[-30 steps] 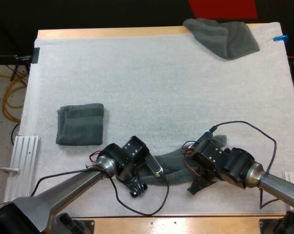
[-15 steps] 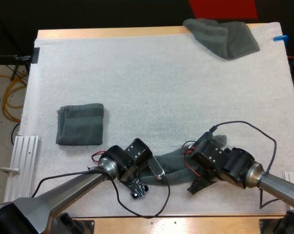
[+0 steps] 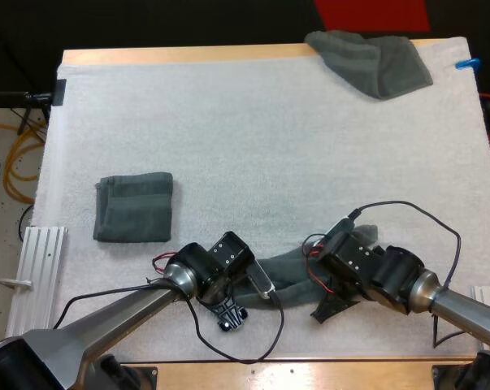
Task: Pick towel from pile fold and stack
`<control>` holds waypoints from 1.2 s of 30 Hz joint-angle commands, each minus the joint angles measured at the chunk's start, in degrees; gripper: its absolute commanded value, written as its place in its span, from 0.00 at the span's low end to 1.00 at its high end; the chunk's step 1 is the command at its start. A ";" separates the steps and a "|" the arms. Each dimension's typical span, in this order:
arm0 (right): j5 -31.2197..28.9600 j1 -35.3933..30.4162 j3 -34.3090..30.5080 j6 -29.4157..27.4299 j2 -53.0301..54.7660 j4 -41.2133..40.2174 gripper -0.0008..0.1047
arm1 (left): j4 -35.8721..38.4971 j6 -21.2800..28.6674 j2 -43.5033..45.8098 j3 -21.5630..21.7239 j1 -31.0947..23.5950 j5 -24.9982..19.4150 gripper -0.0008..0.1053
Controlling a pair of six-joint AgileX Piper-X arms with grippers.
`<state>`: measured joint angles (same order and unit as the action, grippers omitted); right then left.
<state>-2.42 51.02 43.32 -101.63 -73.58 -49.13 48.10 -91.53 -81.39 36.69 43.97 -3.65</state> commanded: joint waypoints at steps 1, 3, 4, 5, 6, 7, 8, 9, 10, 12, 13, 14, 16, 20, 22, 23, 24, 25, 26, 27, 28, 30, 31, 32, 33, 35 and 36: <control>-0.35 -0.10 0.17 -0.06 0.45 0.43 0.01 | -0.43 -1.21 -1.68 -1.22 0.33 -3.50 0.95; -0.35 -0.10 0.17 -0.06 0.45 0.41 0.01 | -0.62 -2.36 -1.68 -1.22 0.33 -3.64 0.78; -0.35 -0.10 0.17 -0.06 0.45 0.41 0.01 | -0.79 -2.46 -1.68 -1.22 0.33 -3.48 0.67; -0.35 -0.10 0.17 -0.06 0.45 0.41 0.01 | -1.20 -1.95 -1.68 -1.22 0.33 -2.55 0.48; -0.35 -0.10 0.17 -0.06 0.45 0.41 0.01 | -1.53 -1.10 -1.68 -1.22 0.33 -0.93 0.31; -0.35 -0.10 0.17 -0.06 0.45 0.41 0.01 | -1.66 -0.64 -1.68 -1.22 0.33 0.60 0.15; -0.35 -0.10 0.17 -0.06 0.45 0.41 0.01 | -1.82 -0.59 -1.68 -1.22 0.33 1.97 0.03; -0.35 -0.10 0.17 -0.06 0.45 0.41 0.01 | -1.85 -0.84 -1.68 -1.22 0.33 2.43 0.01; -0.35 -0.10 0.17 -0.06 0.45 0.41 0.01 | -1.85 -1.09 -1.68 -1.22 0.33 2.42 0.01; -0.35 -0.10 0.17 -0.06 0.45 0.63 0.01 | -1.27 -1.21 -1.68 -0.83 0.33 1.96 0.01; -0.48 -0.10 0.23 -0.06 0.60 0.84 0.01 | -0.60 -1.21 -1.52 -0.39 0.33 1.95 0.01; -1.23 -0.10 0.47 -0.06 1.09 1.18 0.01 | 0.78 -1.21 -0.98 0.43 0.33 1.96 0.01; -3.74 -0.10 1.14 -0.06 2.58 1.67 0.01 | 2.93 -1.41 0.49 1.98 0.33 1.96 0.01; -12.38 -0.10 4.42 -0.32 7.69 1.70 0.01 | 6.01 -3.11 7.36 7.57 0.02 2.19 0.01; -16.10 -0.10 5.88 -0.60 9.68 1.70 0.01 | 7.35 -3.41 10.37 10.79 -0.05 2.18 0.01; -18.89 -0.10 6.98 -0.61 11.05 1.70 0.01 | 8.42 -3.49 12.40 12.91 -0.16 2.24 0.01; -20.86 -0.10 7.89 -0.61 12.08 1.70 0.01 | 9.41 -3.66 13.91 14.51 -0.18 2.41 0.01; -21.92 -0.10 8.69 -0.61 12.88 1.70 0.01 | 10.47 -3.75 14.96 15.93 -0.26 2.58 0.01; -23.17 -0.10 9.76 -0.61 13.89 1.70 0.01 | 12.02 -3.82 16.28 17.90 -0.46 2.86 0.01; -23.58 -0.10 10.62 -0.56 14.55 1.62 0.01 | 13.56 -3.95 17.33 19.64 -0.62 3.39 0.01; -23.53 -0.10 11.45 -0.41 15.02 1.35 0.01 | 14.84 -4.12 18.14 21.05 -0.91 4.14 0.01; -22.68 -0.10 13.40 0.10 15.81 -0.29 0.01 | 17.69 -4.88 19.92 24.29 -1.82 6.64 0.01; -21.21 -0.10 14.18 0.02 15.94 -1.64 0.01 | 18.57 -5.54 20.40 25.40 -2.25 7.52 0.01; -17.81 -0.10 15.57 -0.11 15.98 -4.02 0.01 | 19.85 -6.66 21.14 26.79 -2.94 8.74 0.01; -14.48 -0.10 16.72 -0.12 15.96 -6.17 0.01 | 20.84 -7.48 21.71 27.75 -3.47 9.78 0.01; -6.19 -0.10 18.94 -0.12 15.96 -10.19 0.01 | 22.73 -8.63 22.85 29.46 -4.37 12.79 0.01; -2.62 -0.10 19.95 -0.12 16.00 -11.66 0.01 | 23.59 -9.46 23.37 30.16 -4.66 14.66 0.01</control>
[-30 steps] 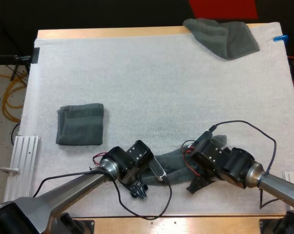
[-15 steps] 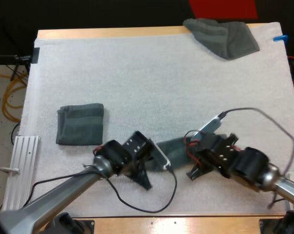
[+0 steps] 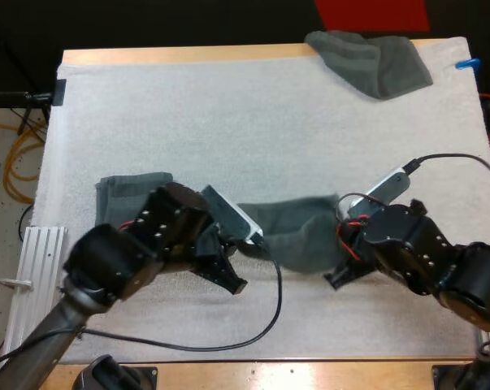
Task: Pick towel from pile fold and stack
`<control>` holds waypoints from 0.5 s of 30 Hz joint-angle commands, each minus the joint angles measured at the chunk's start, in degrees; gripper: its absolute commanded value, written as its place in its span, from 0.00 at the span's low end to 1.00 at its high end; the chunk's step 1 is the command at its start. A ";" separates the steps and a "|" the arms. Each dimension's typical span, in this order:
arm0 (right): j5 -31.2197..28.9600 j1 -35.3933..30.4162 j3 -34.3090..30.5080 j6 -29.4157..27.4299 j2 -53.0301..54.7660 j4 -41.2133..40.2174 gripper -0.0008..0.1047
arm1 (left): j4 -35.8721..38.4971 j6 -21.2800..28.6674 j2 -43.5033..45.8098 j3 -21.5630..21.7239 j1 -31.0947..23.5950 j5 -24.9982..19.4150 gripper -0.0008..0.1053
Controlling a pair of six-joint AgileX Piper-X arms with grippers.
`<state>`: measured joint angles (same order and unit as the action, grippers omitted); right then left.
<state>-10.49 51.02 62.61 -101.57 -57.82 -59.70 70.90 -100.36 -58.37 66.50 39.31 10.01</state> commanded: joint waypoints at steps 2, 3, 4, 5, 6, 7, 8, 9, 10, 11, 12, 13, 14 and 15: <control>9.34 -0.10 2.58 0.41 0.52 -2.95 0.01 | 2.62 -2.25 1.19 1.21 -0.02 4.64 0.01; 10.11 -0.10 3.29 0.79 0.76 -3.33 0.01 | 3.35 -3.01 1.46 1.36 0.05 5.90 0.01; 11.10 -0.10 3.79 0.88 1.05 -3.50 0.01 | 4.14 -3.87 1.72 1.37 0.19 6.95 0.01; 13.11 -0.10 4.44 0.84 1.40 -3.62 0.01 | 5.36 -4.83 1.93 1.36 0.22 8.06 0.01; 15.08 -0.10 4.77 0.78 1.69 -3.62 0.01 | 6.46 -5.25 1.94 1.36 0.21 8.52 0.01; 16.50 -0.10 4.84 0.79 1.83 -3.69 0.01 | 7.43 -5.34 1.94 1.36 0.21 8.63 0.01; 18.57 -0.10 4.85 0.88 1.88 -4.03 0.01 | 8.44 -5.34 1.94 1.36 0.21 8.66 0.01; 20.14 -0.10 4.84 1.00 1.80 -4.64 0.01 | 9.06 -5.33 1.94 1.36 0.21 8.66 0.01; 21.44 -0.10 4.84 1.02 1.55 -5.40 0.01 | 9.27 -5.33 1.94 1.36 0.21 8.66 0.01; 22.43 -0.10 4.64 1.02 1.21 -6.28 0.01 | 9.45 -5.33 1.94 1.36 0.21 8.66 0.01; 22.75 -0.10 4.25 1.02 0.98 -6.63 0.01 | 9.45 -5.33 1.94 1.36 0.21 8.66 0.01; 22.84 -0.10 3.75 1.02 0.87 -6.56 0.01 | 9.45 -5.33 1.94 1.36 0.21 8.66 0.01; 23.10 -0.10 2.91 0.97 0.72 -6.39 0.01 | 9.45 -5.33 1.94 1.36 0.21 8.66 0.01; 23.40 -0.10 2.25 0.90 0.56 -6.25 0.01 | 9.45 -5.33 1.94 1.36 0.21 8.66 0.01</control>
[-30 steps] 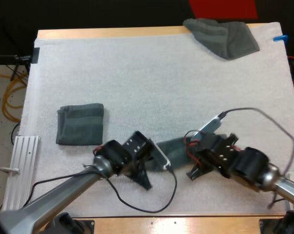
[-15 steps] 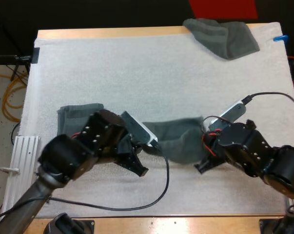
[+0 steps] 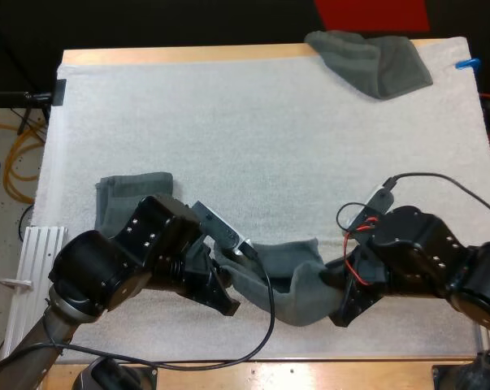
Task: Pick towel from pile fold and stack
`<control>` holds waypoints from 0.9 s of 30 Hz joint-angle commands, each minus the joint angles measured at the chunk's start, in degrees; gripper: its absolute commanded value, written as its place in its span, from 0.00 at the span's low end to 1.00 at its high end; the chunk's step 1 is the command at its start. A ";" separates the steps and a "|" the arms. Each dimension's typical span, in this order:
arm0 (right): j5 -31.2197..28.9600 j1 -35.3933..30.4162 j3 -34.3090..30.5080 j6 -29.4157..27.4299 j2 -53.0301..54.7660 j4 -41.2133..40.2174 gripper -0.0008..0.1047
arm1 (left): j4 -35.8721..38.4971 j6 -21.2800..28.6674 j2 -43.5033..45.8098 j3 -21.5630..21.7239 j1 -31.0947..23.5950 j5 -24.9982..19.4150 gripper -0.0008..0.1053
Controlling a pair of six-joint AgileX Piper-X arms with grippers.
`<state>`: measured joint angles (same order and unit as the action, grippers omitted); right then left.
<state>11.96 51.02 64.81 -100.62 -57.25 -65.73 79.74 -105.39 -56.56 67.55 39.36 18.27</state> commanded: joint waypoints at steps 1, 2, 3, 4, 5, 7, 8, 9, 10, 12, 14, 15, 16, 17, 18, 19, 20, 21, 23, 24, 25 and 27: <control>1.09 -0.10 -0.45 -0.05 -0.19 -0.09 0.01 | 0.61 -0.35 0.13 0.31 0.16 0.40 0.01; 1.28 -0.10 -1.08 -0.05 -0.36 0.13 0.01 | 0.61 -0.60 0.13 0.31 0.16 0.40 0.01; 1.40 -0.10 -1.57 -0.05 -0.39 0.44 0.01 | 0.61 -0.91 0.13 0.31 0.16 0.40 0.01; 1.44 -0.10 -2.08 -0.05 -0.39 0.88 0.01 | 0.61 -0.98 0.13 0.31 0.16 0.40 0.01; 1.43 -0.10 -2.73 -0.05 -0.46 1.60 0.01 | 0.61 -1.01 0.13 0.31 0.16 0.40 0.01; 1.43 -0.10 -3.32 0.02 -0.73 2.75 0.01 | 0.61 -0.99 0.13 0.31 0.16 0.40 0.01; 1.37 -0.10 -3.49 0.11 -0.94 3.38 0.01 | 0.61 -0.99 0.13 0.31 0.16 0.40 0.01; 1.17 -0.10 -3.49 0.11 -1.10 3.82 0.01 | 0.61 -0.99 0.08 0.31 0.16 0.40 0.01; 0.62 -0.10 -3.49 0.11 -1.28 4.33 0.01 | 0.48 -0.99 -0.07 0.24 0.16 0.32 0.01; -2.11 -0.10 -3.49 0.34 -1.93 5.86 0.01 | -0.96 -0.99 -0.22 -0.41 0.16 -0.22 0.01; -8.28 -0.10 -3.49 1.18 -3.13 7.94 0.01 | -5.43 -0.35 -0.30 -2.17 -0.37 -1.46 0.01; -11.56 -0.10 -3.49 1.96 -3.88 9.00 0.01 | -8.31 -0.22 -0.49 -3.21 -1.02 -2.39 0.01; -14.31 -0.10 -3.49 2.70 -4.64 10.04 0.01 | -11.08 -0.47 -0.80 -4.12 -1.98 -2.97 0.01; -18.44 -0.10 -3.49 3.82 -5.76 11.52 0.01 | -14.66 -0.95 -1.45 -5.20 -3.68 -3.20 0.01; -21.25 -0.15 -3.49 4.56 -6.58 12.68 0.01 | -16.88 -1.17 -2.06 -5.80 -5.17 -3.04 0.01; -23.56 -0.21 -3.49 5.07 -7.31 13.67 0.01 | -18.19 -1.17 -2.69 -6.01 -6.44 -3.01 0.01; -26.38 -0.21 -3.49 5.59 -8.38 15.04 0.01 | -19.76 -1.12 -3.69 -6.09 -8.36 -3.01 0.01; -28.11 -0.21 -3.49 5.68 -9.21 16.09 0.02 | -20.91 -0.97 -4.52 -6.08 -9.97 -2.81 0.01; -29.04 -0.95 -3.49 5.84 -10.70 18.68 0.13 | -23.32 -0.06 -6.34 -6.08 -13.23 0.15 0.01; -28.51 -1.60 -3.49 6.17 -11.27 20.07 0.22 | -24.21 0.15 -7.14 -6.08 -14.53 2.50 0.01; -28.09 -2.32 -3.49 6.46 -11.57 21.21 0.32 | -24.72 0.15 -7.81 -6.08 -15.52 4.71 0.01; -27.82 -4.17 -3.49 6.65 -11.88 23.31 0.58 | -25.78 0.14 -9.63 -6.08 -17.83 8.36 0.01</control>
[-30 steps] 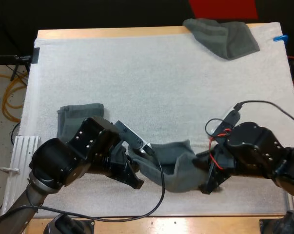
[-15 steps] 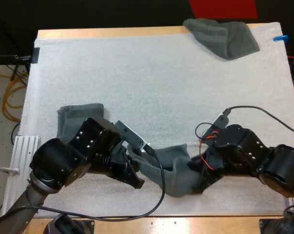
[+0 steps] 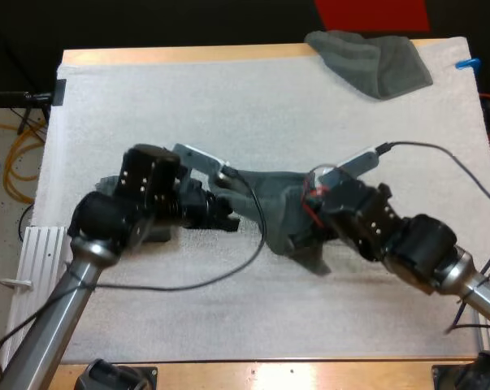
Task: Pick towel from pile fold and stack
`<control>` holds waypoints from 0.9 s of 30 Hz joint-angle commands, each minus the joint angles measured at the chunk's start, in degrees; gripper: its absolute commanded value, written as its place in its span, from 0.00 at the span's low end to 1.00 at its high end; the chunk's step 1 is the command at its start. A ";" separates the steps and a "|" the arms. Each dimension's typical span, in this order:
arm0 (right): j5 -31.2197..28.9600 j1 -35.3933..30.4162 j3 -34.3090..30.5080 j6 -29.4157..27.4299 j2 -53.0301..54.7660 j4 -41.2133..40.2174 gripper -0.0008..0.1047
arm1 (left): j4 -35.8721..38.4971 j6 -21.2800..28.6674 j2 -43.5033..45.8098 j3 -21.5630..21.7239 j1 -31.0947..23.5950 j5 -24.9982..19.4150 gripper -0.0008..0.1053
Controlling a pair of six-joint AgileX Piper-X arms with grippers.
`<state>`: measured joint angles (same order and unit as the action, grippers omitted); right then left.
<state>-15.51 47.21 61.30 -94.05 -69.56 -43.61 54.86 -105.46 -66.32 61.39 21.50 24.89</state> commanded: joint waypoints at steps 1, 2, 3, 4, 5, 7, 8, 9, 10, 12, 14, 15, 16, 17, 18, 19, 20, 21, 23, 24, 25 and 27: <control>-0.57 -1.13 0.07 0.08 0.44 1.49 0.65 | -1.10 0.21 -0.53 0.08 -0.61 1.90 0.01; -0.93 -2.28 0.27 0.08 0.45 1.54 0.72 | -1.37 0.21 -1.36 0.08 -1.36 1.92 0.01; -1.30 -3.20 0.51 0.08 0.45 1.20 0.74 | -1.59 0.26 -2.01 0.08 -1.91 1.92 0.01; -1.41 -4.01 0.66 0.08 0.50 0.93 0.73 | -1.91 0.45 -2.56 0.08 -2.31 1.92 0.01; -1.40 -4.76 0.74 0.08 0.74 0.86 0.71 | -2.35 0.77 -3.10 0.08 -2.65 1.92 0.01; -1.42 -5.35 0.73 0.08 1.38 0.51 0.68 | -2.57 1.18 -3.64 0.08 -2.86 1.92 0.01; -1.42 -5.43 0.73 0.08 1.86 -0.06 0.65 | -2.55 1.74 -3.80 0.08 -2.85 1.92 0.01; -1.42 -5.42 0.73 0.08 2.23 -0.65 0.63 | -2.55 2.33 -3.82 0.08 -2.85 1.92 0.01; -1.42 -5.42 0.73 0.08 2.52 -1.37 0.62 | -2.55 3.19 -3.81 0.08 -2.85 1.92 0.01; -1.16 -5.42 0.73 0.08 3.21 -3.35 0.59 | -2.55 5.37 -3.81 0.24 -2.85 1.92 0.04; -1.08 -5.42 0.73 0.08 3.72 -5.11 0.59 | -2.55 6.28 -3.81 0.23 -2.85 1.92 0.12; -0.95 -5.42 0.73 0.03 3.88 -5.79 0.59 | -2.55 6.83 -3.81 0.23 -2.85 1.86 0.18; -0.92 -5.42 0.73 -0.03 3.91 -6.31 0.59 | -2.55 6.94 -3.81 0.23 -2.85 1.63 0.25; -0.86 -5.42 0.68 -0.03 3.91 -6.98 0.59 | -2.55 6.95 -3.81 0.23 -2.85 1.34 0.36; -0.71 -5.42 0.61 -0.03 3.91 -7.41 0.59 | -2.55 6.95 -3.81 0.23 -2.85 1.17 0.46; -0.33 -5.42 0.60 -0.03 3.91 -7.84 0.59 | -2.55 6.95 -3.81 0.23 -2.85 0.77 0.57; 0.32 -5.42 0.56 -0.03 3.91 -8.33 0.59 | -2.55 7.19 -3.81 0.23 -2.85 0.27 0.68; 0.81 -5.42 0.53 -0.03 3.91 -8.67 0.59 | -2.55 7.79 -3.81 0.23 -2.85 0.17 0.75; 1.50 -5.42 0.56 -0.03 3.91 -9.41 0.59 | -2.38 8.56 -3.21 0.23 -2.85 0.18 0.85; 1.65 -5.42 0.56 -0.03 3.91 -9.72 0.59 | -2.31 8.66 -2.72 0.23 -2.85 0.18 0.87; 1.77 -5.42 0.56 -0.03 3.91 -10.06 0.59 | -2.13 9.08 -2.04 0.23 -2.85 0.18 0.87; 3.32 -5.42 0.40 -0.03 3.91 -11.18 0.59 | -1.27 10.28 0.55 0.23 -2.85 0.18 0.87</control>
<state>-12.72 41.89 61.57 -93.89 -66.18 -54.22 53.51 -95.76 -66.90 61.39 18.63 25.11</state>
